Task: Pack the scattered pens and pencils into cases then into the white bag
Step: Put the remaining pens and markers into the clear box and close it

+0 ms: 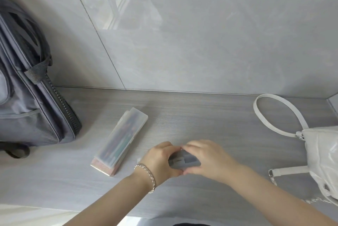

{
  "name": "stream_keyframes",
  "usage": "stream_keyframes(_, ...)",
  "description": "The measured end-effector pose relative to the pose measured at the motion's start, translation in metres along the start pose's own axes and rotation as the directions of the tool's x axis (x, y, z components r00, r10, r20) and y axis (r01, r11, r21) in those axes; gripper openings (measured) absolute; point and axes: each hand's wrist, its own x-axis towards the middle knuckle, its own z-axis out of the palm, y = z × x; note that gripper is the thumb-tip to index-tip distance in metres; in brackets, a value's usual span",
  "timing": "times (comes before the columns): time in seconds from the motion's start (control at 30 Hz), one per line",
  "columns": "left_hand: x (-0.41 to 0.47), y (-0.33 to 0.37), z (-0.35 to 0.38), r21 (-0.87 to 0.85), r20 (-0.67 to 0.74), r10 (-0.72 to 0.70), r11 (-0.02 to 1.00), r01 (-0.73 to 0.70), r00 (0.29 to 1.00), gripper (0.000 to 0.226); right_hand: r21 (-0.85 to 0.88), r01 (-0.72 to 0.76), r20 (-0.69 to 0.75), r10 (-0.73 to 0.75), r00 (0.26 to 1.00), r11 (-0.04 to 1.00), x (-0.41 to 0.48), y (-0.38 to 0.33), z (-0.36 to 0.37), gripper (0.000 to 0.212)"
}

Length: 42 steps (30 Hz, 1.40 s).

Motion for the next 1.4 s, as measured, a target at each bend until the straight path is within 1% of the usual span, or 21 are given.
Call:
stream_keyframes(0.07,-0.004,-0.007,0.007,0.118,0.005,-0.003,0.993,0.002,1.000,0.067,0.049,0.007,-0.056,-0.005,0.998,0.999,-0.001,0.004,0.016,0.062)
stream_keyframes(0.13,-0.009,-0.016,0.015,0.219,-0.050,0.006,0.976,0.005,0.999,0.058,0.118,-0.011,-0.112,0.024,0.993,0.993,-0.003,0.007,0.027,0.059)
stream_keyframes(0.2,-0.013,-0.024,0.019,0.268,-0.105,0.032,0.963,-0.003,0.994,0.057,0.167,-0.029,-0.135,0.052,0.990,0.985,-0.004,0.010,0.036,0.059)
stream_keyframes(0.27,-0.017,-0.031,0.022,0.280,-0.124,0.065,0.960,-0.028,0.990,0.054,0.154,-0.045,-0.150,0.068,0.986,0.987,-0.004,0.011,0.040,0.061)
stream_keyframes(0.3,-0.018,-0.033,0.023,0.280,-0.136,0.079,0.959,-0.038,0.988,0.052,0.118,-0.040,-0.181,0.061,0.982,0.992,-0.005,0.010,0.043,0.062)
stream_keyframes(0.37,-0.018,-0.035,0.025,0.268,-0.163,0.112,0.961,-0.065,0.980,0.050,0.074,-0.032,-0.235,0.049,0.971,0.997,-0.005,0.007,0.047,0.058)
stream_keyframes(0.5,-0.015,-0.038,0.026,0.257,-0.198,0.152,0.961,-0.099,0.968,0.046,0.139,-0.055,-0.240,0.087,0.967,0.989,-0.005,0.005,0.047,0.048)
stream_keyframes(0.7,-0.014,-0.044,0.031,0.321,-0.245,0.263,0.930,-0.178,0.933,0.044,0.148,-0.051,-0.279,0.091,0.956,0.988,-0.006,0.006,0.051,0.044)
stream_keyframes(0.8,-0.004,-0.044,0.023,0.361,-0.185,0.198,0.925,-0.121,0.963,0.048,0.074,-0.063,-0.257,0.080,0.963,0.995,0.005,0.012,0.042,0.047)
stream_keyframes(0.83,0.000,-0.040,0.018,0.362,-0.150,0.133,0.930,-0.071,0.980,0.052,0.057,-0.077,-0.244,0.088,0.966,0.995,0.012,0.014,0.037,0.050)
stream_keyframes(0.9,0.005,-0.033,0.007,0.324,-0.117,-0.098,0.937,0.131,0.988,0.055,0.044,-0.120,-0.269,0.127,0.955,0.992,0.024,0.016,0.030,0.051)
stream_keyframes(0.97,0.005,-0.037,0.001,0.227,-0.108,-0.327,0.911,0.344,0.939,0.047,0.070,-0.160,-0.305,0.174,0.936,0.985,0.031,0.016,0.029,0.040)
stream_keyframes(1.0,0.003,-0.039,0.001,0.178,-0.111,-0.411,0.888,0.425,0.905,0.044,0.097,-0.161,-0.323,0.184,0.929,0.982,0.033,0.016,0.030,0.037)
stream_keyframes(1.1,-0.004,-0.047,-0.003,0.108,-0.108,-0.576,0.804,0.585,0.811,0.045,0.209,-0.165,-0.330,0.229,0.916,0.964,0.031,0.016,0.030,0.031)
stream_keyframes(1.13,-0.004,-0.048,-0.003,0.117,-0.102,-0.610,0.777,0.618,0.786,0.045,0.230,-0.175,-0.319,0.244,0.916,0.957,0.029,0.018,0.030,0.030)
stream_keyframes(1.2,-0.004,-0.047,-0.003,0.207,-0.098,-0.632,0.743,0.636,0.769,0.042,0.250,-0.203,-0.284,0.272,0.919,0.947,0.022,0.024,0.034,0.027)
stream_keyframes(1.23,-0.004,-0.045,-0.004,0.271,-0.091,-0.622,0.736,0.620,0.778,0.039,0.256,-0.220,-0.259,0.286,0.923,0.941,0.019,0.027,0.035,0.027)
stream_keyframes(1.27,-0.004,-0.041,-0.005,0.336,-0.076,-0.598,0.738,0.586,0.798,0.039,0.265,-0.231,-0.237,0.295,0.926,0.936,0.016,0.029,0.036,0.026)
stream_keyframes(1.33,-0.001,-0.031,-0.008,0.437,-0.029,-0.536,0.752,0.493,0.844,0.053,0.274,-0.237,-0.205,0.297,0.932,0.932,0.009,0.034,0.035,0.025)
stream_keyframes(1.37,0.003,-0.024,-0.008,0.469,-0.016,-0.489,0.767,0.438,0.872,0.054,0.272,-0.243,-0.197,0.301,0.933,0.931,0.003,0.037,0.033,0.024)
stream_keyframes(1.4,0.008,-0.017,-0.007,0.494,0.008,-0.435,0.785,0.374,0.901,0.049,0.265,-0.252,-0.189,0.307,0.933,0.931,-0.003,0.039,0.030,0.024)
